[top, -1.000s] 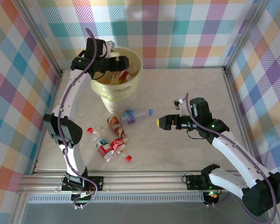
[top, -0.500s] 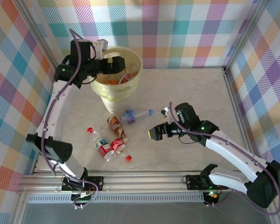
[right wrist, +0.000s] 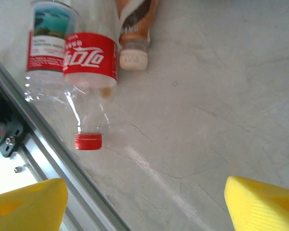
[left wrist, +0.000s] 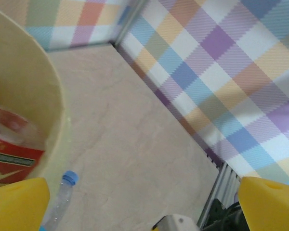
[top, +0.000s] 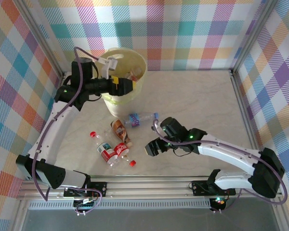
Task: Put the plastic bottles in the bin
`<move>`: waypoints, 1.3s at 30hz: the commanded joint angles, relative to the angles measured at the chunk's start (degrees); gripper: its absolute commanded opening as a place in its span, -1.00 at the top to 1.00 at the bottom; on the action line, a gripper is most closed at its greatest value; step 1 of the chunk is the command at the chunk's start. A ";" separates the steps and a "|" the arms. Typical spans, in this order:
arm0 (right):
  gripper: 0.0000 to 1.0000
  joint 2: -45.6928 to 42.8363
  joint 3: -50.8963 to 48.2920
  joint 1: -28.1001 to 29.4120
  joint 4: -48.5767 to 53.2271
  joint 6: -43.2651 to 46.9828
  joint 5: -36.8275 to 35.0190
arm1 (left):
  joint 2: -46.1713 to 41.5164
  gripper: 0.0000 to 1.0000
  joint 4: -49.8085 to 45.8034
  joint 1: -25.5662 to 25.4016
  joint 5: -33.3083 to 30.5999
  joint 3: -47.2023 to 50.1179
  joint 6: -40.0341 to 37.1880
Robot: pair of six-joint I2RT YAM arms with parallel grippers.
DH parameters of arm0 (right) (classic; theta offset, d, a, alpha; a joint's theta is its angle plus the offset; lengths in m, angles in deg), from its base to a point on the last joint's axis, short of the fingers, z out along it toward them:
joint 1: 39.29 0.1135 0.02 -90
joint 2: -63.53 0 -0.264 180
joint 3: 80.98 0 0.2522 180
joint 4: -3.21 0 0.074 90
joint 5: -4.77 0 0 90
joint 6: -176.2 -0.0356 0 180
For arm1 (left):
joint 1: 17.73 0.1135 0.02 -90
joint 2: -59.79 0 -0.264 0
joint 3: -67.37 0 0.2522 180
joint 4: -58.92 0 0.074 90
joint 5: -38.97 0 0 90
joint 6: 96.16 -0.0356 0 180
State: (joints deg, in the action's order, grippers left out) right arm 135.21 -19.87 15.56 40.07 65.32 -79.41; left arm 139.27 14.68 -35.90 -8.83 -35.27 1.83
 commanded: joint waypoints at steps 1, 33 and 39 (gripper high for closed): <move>-0.60 3.97 2.39 2.26 -2.94 -1.09 -1.52 | -1.82 -1.00 4.01 -1.24 2.59 2.44 -2.92; -0.17 31.28 15.84 14.75 -5.82 -0.12 -0.55 | -6.48 -1.00 6.05 -2.22 -1.33 9.69 -3.18; -0.08 32.07 16.27 14.84 -5.94 -0.03 -0.64 | -6.53 -1.00 6.04 -2.22 -1.33 9.69 -3.15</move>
State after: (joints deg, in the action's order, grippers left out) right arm 166.38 -5.27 29.92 35.39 65.64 -80.72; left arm 134.18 20.03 -37.50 -10.17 -26.07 -0.08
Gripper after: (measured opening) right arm 0.544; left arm 0.997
